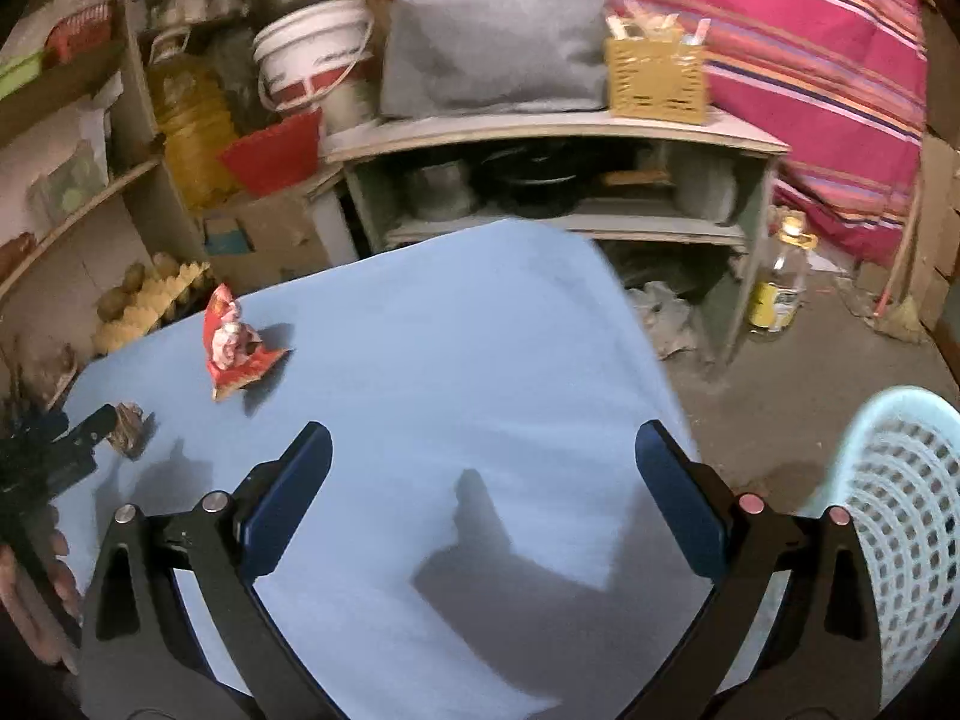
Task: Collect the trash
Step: 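Grasp the brown paper ball with the left tool while the right tool grasps the red chip bag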
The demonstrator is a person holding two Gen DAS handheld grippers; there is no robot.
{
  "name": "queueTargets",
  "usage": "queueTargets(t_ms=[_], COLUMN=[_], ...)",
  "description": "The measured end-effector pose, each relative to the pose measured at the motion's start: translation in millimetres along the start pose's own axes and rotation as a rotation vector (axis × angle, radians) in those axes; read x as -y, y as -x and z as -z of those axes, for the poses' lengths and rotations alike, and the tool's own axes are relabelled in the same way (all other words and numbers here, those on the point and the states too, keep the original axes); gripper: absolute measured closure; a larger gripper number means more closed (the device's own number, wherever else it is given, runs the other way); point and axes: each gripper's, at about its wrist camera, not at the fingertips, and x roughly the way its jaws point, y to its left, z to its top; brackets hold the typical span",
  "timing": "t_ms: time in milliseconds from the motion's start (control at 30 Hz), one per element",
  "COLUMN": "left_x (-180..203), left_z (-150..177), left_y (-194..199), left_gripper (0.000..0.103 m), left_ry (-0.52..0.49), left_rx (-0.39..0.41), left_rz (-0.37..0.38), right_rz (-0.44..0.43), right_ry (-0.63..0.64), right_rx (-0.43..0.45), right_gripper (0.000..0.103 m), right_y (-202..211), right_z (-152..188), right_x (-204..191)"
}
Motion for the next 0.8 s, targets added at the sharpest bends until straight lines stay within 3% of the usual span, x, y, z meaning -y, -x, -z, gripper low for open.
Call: queueTargets(t_ms=[233, 300, 400, 433, 467, 700, 800], left_x=[-15.6, -16.7, -18.8, -18.9, -19.7, -41.9, -61.8], left_z=[-4.3, -5.9, -6.4, -6.0, -5.4, -6.4, -4.1], left_y=[-47.6, -52.6, -59.1, -62.4, -66.4, -48.5, -32.1], left_gripper=[0.010, 0.015, 0.037, 0.053, 0.061, 0.063, 0.063], left_ry=[0.023, 0.022, 0.017, 0.014, 0.010, -0.013, -0.024], left_rx=[-0.111, -0.124, -0.142, -0.156, -0.180, -0.146, -0.113], left_rz=[0.079, 0.101, 0.141, 0.158, 0.190, 0.175, 0.127], right_rz=[-0.068, -0.066, -0.071, -0.076, -0.080, -0.080, -0.060], right_ry=[0.104, 0.139, 0.167, 0.174, 0.181, 0.230, 0.263], right_rx=[-0.028, -0.032, -0.047, -0.051, -0.055, -0.109, -0.124], right_gripper=[0.004, 0.004, 0.004, 0.004, 0.004, 0.004, 0.005], right_y=[-36.7, -48.0, -60.6, -64.4, -68.4, -99.9, -114.4], right_z=[-25.2, -31.1, -35.7, -36.7, -37.5, -40.9, -40.5], right_x=[-64.8, -83.2, -102.3, -108.4, -115.4, -159.1, -174.1])
